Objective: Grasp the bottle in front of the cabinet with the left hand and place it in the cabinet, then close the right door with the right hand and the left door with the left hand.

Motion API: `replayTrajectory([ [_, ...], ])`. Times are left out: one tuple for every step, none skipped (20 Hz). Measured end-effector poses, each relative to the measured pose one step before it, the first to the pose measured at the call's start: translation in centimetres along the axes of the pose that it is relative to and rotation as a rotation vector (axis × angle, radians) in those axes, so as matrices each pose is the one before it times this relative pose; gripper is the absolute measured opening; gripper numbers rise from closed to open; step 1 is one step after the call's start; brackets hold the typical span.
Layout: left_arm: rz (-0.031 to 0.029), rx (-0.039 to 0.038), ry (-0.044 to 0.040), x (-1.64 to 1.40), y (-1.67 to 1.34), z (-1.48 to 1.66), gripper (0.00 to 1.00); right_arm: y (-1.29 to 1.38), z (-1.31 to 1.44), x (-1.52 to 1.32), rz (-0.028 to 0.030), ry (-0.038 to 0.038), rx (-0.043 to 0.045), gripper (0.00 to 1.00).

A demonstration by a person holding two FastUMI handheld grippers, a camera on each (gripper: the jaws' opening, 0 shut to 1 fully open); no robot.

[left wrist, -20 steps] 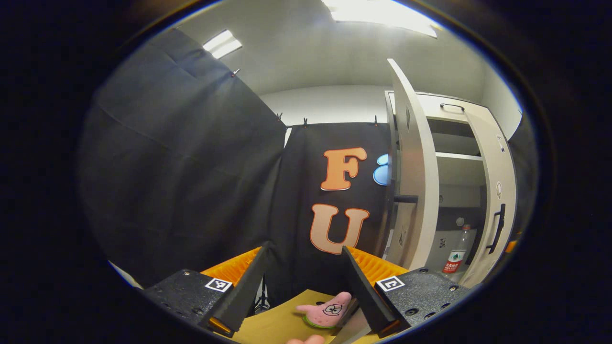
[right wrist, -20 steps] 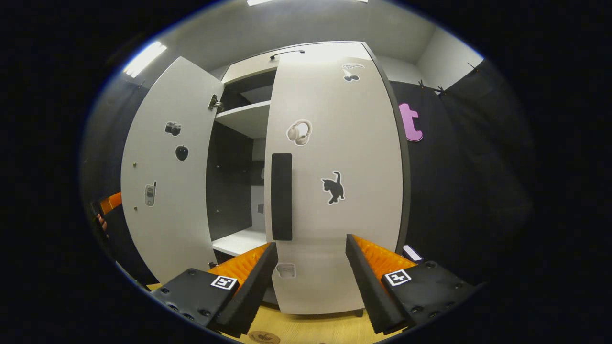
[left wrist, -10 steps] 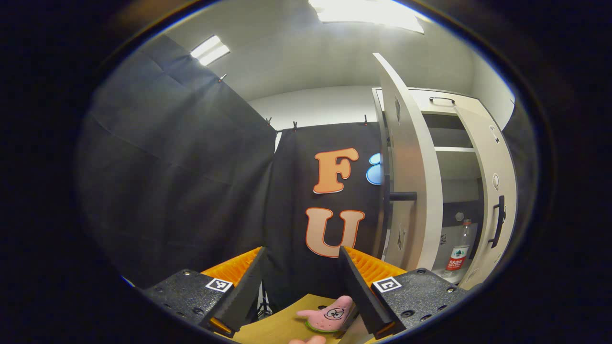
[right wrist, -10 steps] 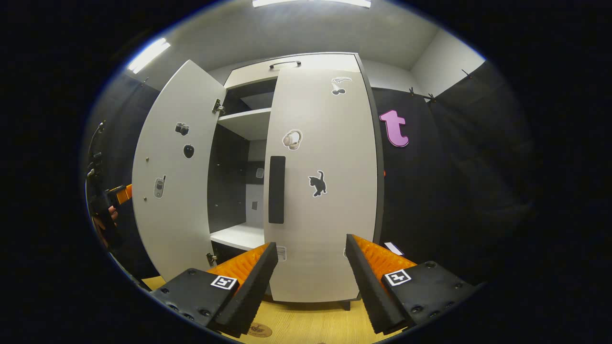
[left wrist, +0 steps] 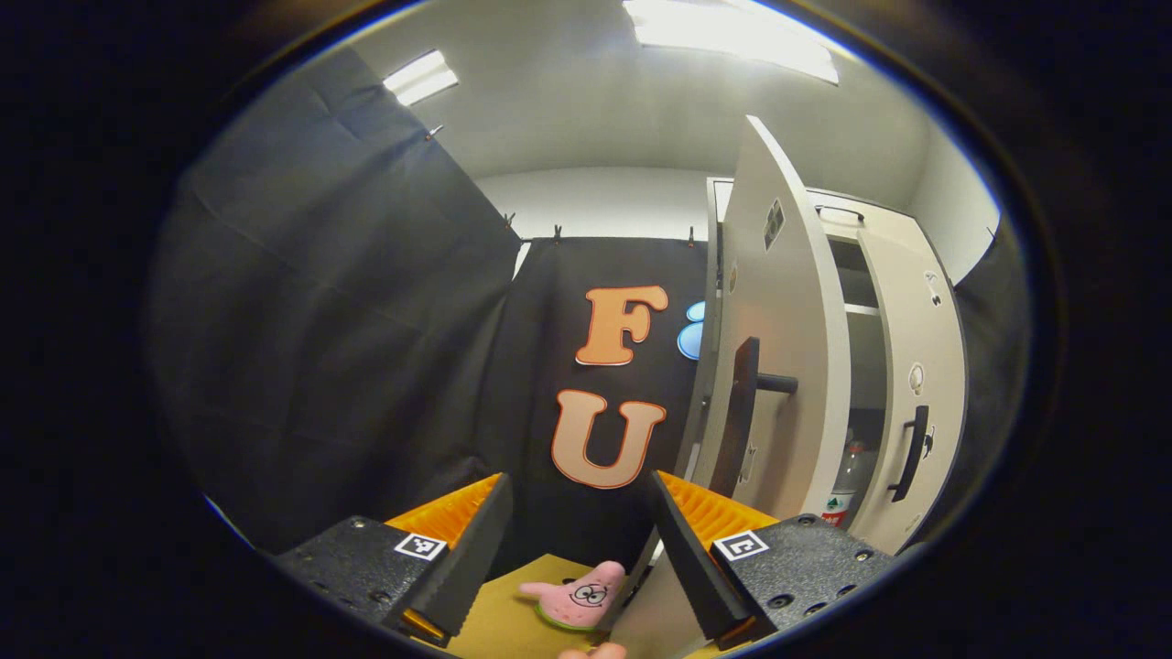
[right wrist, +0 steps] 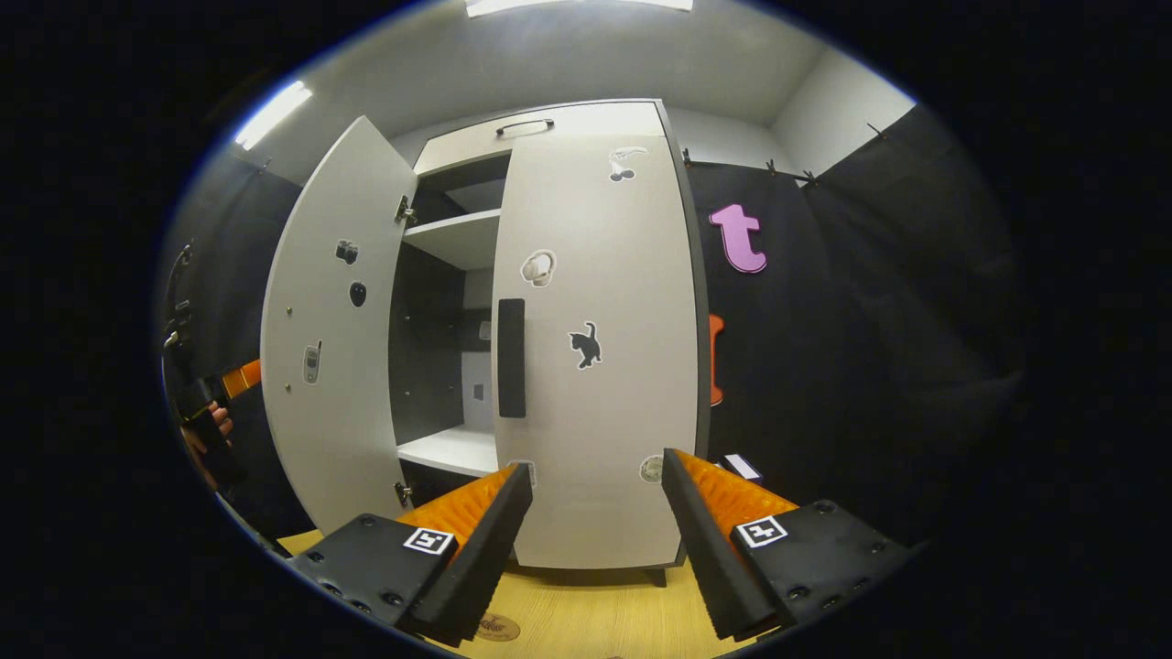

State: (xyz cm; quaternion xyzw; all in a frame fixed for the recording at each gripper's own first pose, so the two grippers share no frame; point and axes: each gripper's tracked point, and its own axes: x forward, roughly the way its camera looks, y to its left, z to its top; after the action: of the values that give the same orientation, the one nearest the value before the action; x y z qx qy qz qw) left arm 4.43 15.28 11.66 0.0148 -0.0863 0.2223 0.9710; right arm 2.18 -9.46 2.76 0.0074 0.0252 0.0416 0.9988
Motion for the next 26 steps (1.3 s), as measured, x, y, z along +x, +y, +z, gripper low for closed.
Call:
replayTrajectory([
  [-0.00884,-0.01241,0.00577,-0.098,-0.562,-0.117,0.91,-0.133,0.016,-0.131,-0.00310,0.00126,0.00583,0.96],
  [-0.00933,-0.00999,0.00311,0.011,-0.649,-0.097,0.91,-0.079,0.032,-0.125,-0.00073,-0.00225,0.00434,0.96],
  [-0.00819,-0.00936,0.00247,-0.072,-0.484,-0.145,0.87,-0.101,0.061,-0.028,-0.00408,-0.00206,0.00120,0.96],
  [-0.00631,-0.01025,0.00435,-0.117,-0.508,-0.144,0.87,-0.144,-0.047,-0.049,-0.00594,0.00087,-0.00186,0.96],
  [-0.00928,-0.00770,0.00347,-0.200,-0.412,-0.127,0.87,-0.099,0.022,-0.086,-0.00352,0.00038,-0.00175,0.96],
  [-0.01465,-0.00556,0.00222,-0.118,-0.543,-0.163,0.91,-0.034,0.029,-0.029,-0.00148,-0.00055,-0.00102,0.96],
  [-0.01514,-0.00594,0.00535,-0.183,-0.599,-0.146,0.91,-0.020,0.047,-0.092,-0.00212,-0.00083,-0.00136,0.96],
  [-0.01559,-0.00879,0.00284,0.031,-0.666,-0.184,0.91,-0.023,0.093,-0.067,-0.00199,-0.00292,-0.00125,0.96],
  [-0.01527,-0.01631,0.00256,-0.029,-0.578,-0.381,0.91,-0.037,0.041,-0.095,-0.00407,-0.00250,-0.00041,0.96],
  [-0.01778,-0.01893,0.00783,0.125,-0.740,-0.381,0.87,-0.035,-0.020,-0.017,-0.00317,-0.00021,0.00171,0.96],
  [-0.02475,-0.01688,0.00834,0.011,-0.915,-0.261,0.87,0.043,-0.041,-0.179,-0.00011,0.00082,0.00334,0.96],
  [-0.02735,-0.01157,0.01340,0.223,-0.967,-0.463,0.91,-0.002,-0.029,-0.090,-0.00166,0.00166,0.00323,0.96],
  [-0.02554,-0.00814,0.01284,0.182,-0.793,-0.470,0.91,0.007,-0.134,-0.050,-0.00257,0.00177,0.00109,0.96],
  [-0.02070,-0.00431,0.00860,0.247,-0.709,-0.357,0.91,-0.128,-0.098,-0.072,-0.00483,0.00308,-0.00149,0.96],
  [-0.02045,0.00288,0.00469,0.348,-0.778,-0.245,0.92,-0.142,-0.123,-0.093,-0.00497,0.00549,-0.00351,0.96],
  [-0.02149,0.01165,0.00683,0.491,-0.602,0.008,0.92,-0.214,-0.216,-0.031,-0.00677,0.00745,-0.00490,0.96],
  [-0.02314,0.01542,0.00940,0.730,-0.568,0.000,0.92,-0.245,-0.090,-0.107,-0.00841,0.00238,-0.00222,0.96],
  [-0.02979,0.01190,0.01152,0.586,-0.799,-0.139,0.92,-0.275,-0.039,-0.114,-0.00945,-0.00007,0.00110,0.96],
  [-0.03581,0.00018,0.01763,0.395,-0.975,-0.490,0.93,-0.218,-0.008,-0.170,-0.00767,-0.00133,0.00486,0.96],
  [-0.03068,-0.00654,0.01443,0.031,-1.000,-0.556,0.93,-0.213,0.063,-0.137,-0.00486,-0.00223,0.00593,0.96],
  [-0.01840,-0.00097,0.00902,-0.214,-0.767,-0.445,0.94,-0.246,-0.020,-0.136,-0.00648,-0.00074,0.00415,0.96],
  [-0.00771,0.00656,0.00691,-0.242,-0.631,-0.426,0.94,-0.276,-0.076,-0.140,-0.00731,0.00101,0.00208,0.96],
  [-0.00647,0.00899,0.00344,-0.138,-0.748,-0.413,0.94,-0.225,-0.012,-0.104,-0.00559,-0.00090,0.00133,0.96],
  [-0.01141,0.00841,0.00259,0.205,-0.538,-0.221,0.90,-0.181,-0.074,-0.143,-0.00503,-0.00157,0.00163,0.96],
  [-0.01530,0.00712,0.00347,0.164,-0.675,-0.082,0.93,-0.131,-0.067,-0.117,-0.00230,-0.00089,0.00272,0.96],
  [-0.00905,0.00712,0.00483,0.447,-0.367,-0.141,0.93,-0.062,-0.136,-0.065,-0.00018,0.00187,0.00253,0.96],
])
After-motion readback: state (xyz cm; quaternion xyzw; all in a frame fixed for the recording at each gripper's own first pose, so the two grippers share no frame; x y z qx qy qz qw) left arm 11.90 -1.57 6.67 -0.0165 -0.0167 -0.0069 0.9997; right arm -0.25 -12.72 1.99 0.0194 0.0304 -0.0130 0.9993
